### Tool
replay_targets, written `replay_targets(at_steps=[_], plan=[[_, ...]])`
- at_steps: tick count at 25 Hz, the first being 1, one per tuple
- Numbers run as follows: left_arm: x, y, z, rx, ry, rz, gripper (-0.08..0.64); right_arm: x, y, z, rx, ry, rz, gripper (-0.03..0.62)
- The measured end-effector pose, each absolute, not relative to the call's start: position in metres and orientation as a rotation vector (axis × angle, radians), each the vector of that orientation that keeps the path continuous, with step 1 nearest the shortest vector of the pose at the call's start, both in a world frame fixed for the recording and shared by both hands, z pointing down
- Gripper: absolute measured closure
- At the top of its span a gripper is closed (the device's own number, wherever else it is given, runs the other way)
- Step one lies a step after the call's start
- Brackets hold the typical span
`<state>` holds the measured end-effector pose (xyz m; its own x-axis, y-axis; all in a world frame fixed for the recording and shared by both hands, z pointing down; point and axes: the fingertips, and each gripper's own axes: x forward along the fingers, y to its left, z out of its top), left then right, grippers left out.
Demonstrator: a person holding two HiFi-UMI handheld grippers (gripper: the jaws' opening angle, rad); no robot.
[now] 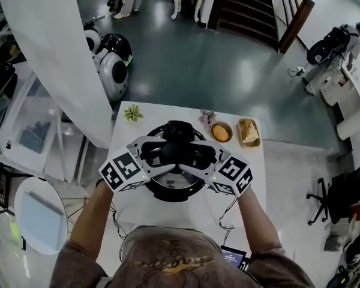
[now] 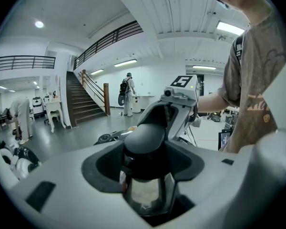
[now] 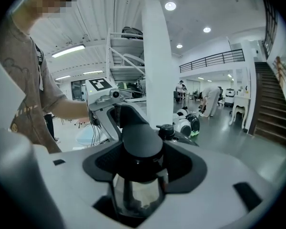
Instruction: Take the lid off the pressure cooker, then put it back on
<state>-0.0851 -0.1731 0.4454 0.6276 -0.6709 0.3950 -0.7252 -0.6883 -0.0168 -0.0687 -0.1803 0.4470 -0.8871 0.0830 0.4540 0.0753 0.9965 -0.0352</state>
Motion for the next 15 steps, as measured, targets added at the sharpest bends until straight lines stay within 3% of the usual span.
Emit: replay_targets(at_steps=[15], plan=[[-0.096,-0.161,0.431,2.669,-1.389,0.492,0.288,-0.061,-0.182,0.433,0.059,-2.755,-0.028,0.328]])
